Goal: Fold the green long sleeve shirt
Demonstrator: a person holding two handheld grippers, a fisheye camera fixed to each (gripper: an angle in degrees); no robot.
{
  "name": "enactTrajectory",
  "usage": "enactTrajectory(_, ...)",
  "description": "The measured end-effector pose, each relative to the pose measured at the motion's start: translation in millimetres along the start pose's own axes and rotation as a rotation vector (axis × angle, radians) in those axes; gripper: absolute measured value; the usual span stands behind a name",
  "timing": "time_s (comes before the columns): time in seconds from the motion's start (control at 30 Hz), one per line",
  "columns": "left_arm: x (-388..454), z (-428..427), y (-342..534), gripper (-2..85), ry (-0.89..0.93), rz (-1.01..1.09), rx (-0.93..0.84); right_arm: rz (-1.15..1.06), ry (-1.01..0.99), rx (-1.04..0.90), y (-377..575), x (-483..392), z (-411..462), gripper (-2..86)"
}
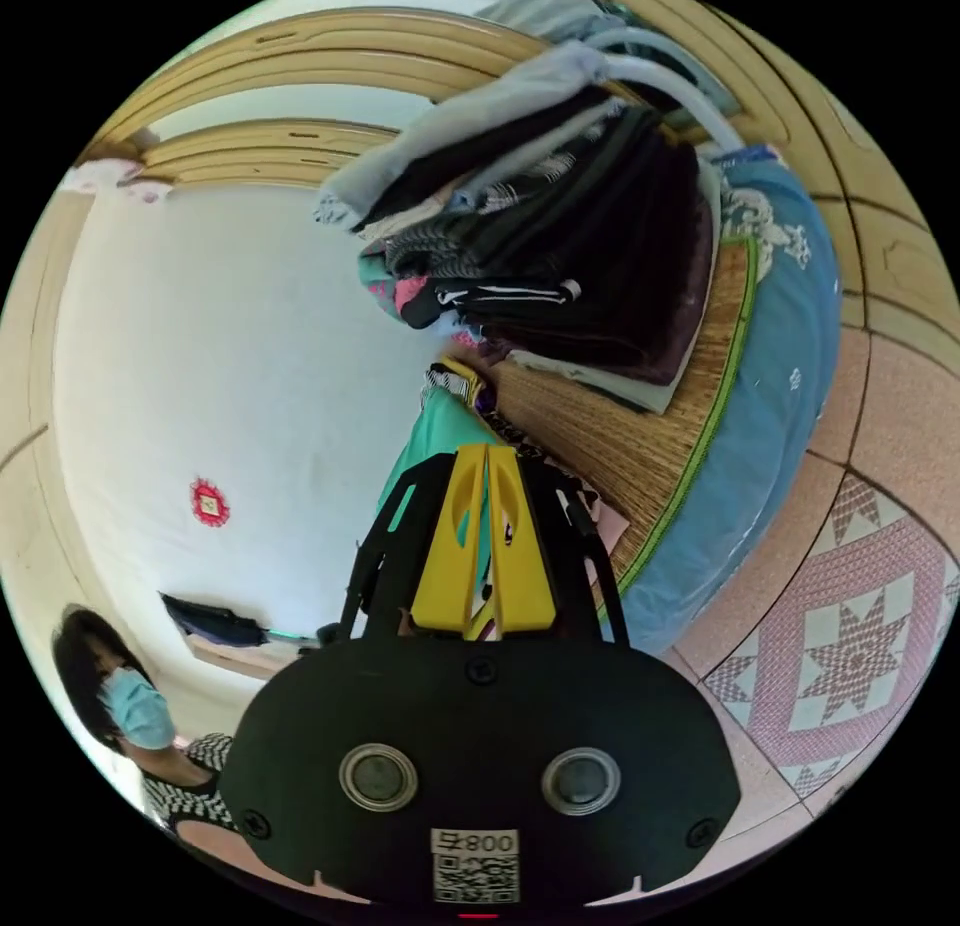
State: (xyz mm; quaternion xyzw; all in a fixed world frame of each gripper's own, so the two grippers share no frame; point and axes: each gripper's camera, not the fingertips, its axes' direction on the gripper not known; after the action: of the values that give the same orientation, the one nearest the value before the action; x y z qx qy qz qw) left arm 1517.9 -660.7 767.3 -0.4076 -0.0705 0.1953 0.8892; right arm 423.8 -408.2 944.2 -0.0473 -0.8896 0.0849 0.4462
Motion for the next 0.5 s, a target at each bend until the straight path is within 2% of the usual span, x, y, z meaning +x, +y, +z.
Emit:
enactTrajectory(0.13,33,-74,10,0.9,-0.007,0.019,0.116,-0.196,0.031,0.038,42,-69,0,0.1)
enactTrajectory(0.2,47,-105,3,0.6,-0.027,0.031,0.166,-0.351,0.033,-0.013,84,-120,25,0.1)
enactTrajectory(0.3,68,-145,-12,0.4,-0.071,0.037,0.196,-0.472,0.091,-0.121,140,-158,78,0.0)
enactTrajectory(0.4,83,-176,-22,0.2,-0.164,0.021,0.186,-0.520,0.211,-0.227,185,-168,130,0.0)
enactTrajectory(0.5,82,-201,-21,0.2,-0.218,-0.056,0.104,-0.489,0.236,-0.222,210,-166,148,0.0)
